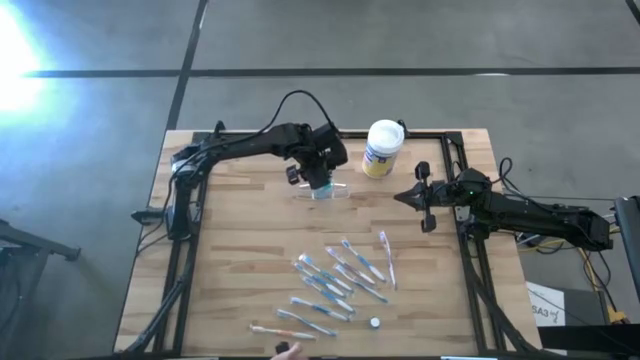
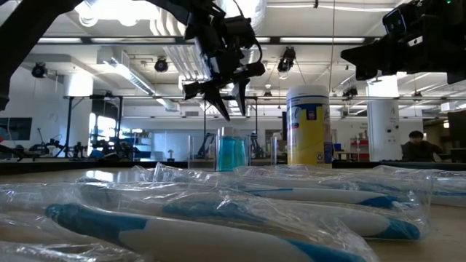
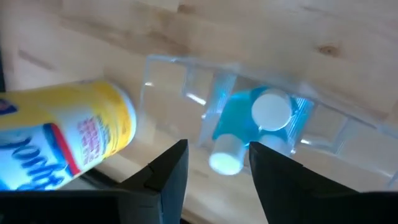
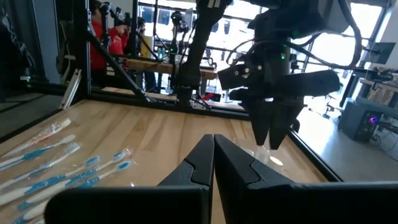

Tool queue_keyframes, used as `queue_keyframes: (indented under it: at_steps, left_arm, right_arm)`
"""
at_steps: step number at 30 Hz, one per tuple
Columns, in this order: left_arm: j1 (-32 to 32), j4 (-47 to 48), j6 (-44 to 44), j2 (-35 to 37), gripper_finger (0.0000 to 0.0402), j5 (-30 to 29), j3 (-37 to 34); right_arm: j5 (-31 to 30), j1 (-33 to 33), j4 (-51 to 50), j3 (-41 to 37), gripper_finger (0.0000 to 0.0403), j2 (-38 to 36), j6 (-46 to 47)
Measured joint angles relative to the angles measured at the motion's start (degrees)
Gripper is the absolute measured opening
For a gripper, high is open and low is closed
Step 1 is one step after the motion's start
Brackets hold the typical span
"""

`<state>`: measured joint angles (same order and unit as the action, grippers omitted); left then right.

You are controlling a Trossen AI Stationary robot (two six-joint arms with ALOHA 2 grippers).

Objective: Pick & Place toothbrushing station
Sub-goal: Put the blue mouthwash into the middle section of the transparent organizer

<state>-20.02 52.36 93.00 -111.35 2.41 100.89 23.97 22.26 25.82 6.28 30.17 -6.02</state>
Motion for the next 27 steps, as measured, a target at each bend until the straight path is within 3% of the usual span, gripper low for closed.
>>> queue_keyframes:
  at_steps: [8, 12, 19, 23, 27]
  left_arm:
    - [1.12, 7.18, -10.47, 4.55, 0.0169, -5.27, 5.46]
    - [3.35, 7.73, -20.47, 10.9, 0.0133, -5.55, 4.52]
    - [11.07, 7.49, -49.63, 21.29, 0.0014, -5.44, 1.96]
    - [17.35, 5.74, -64.71, 26.42, 0.0008, -6.08, -2.54]
    - [24.88, 4.09, -76.8, 31.51, 0.0004, -10.76, -9.69]
  right_arm:
    - [0.07, 0.0, 0.01, 0.0, 0.0008, -0.01, 0.95]
    - [0.09, 0.0, -0.11, 0.0, 0.0008, -0.02, 1.26]
    - [0.11, -0.02, -0.12, 0.0, 0.0008, -0.02, 1.72]
    - [0.13, -0.02, -0.11, 0.0, 0.0008, -0.02, 3.82]
    - [0.15, -0.02, -0.11, 0.0, 0.0008, -0.02, 5.95]
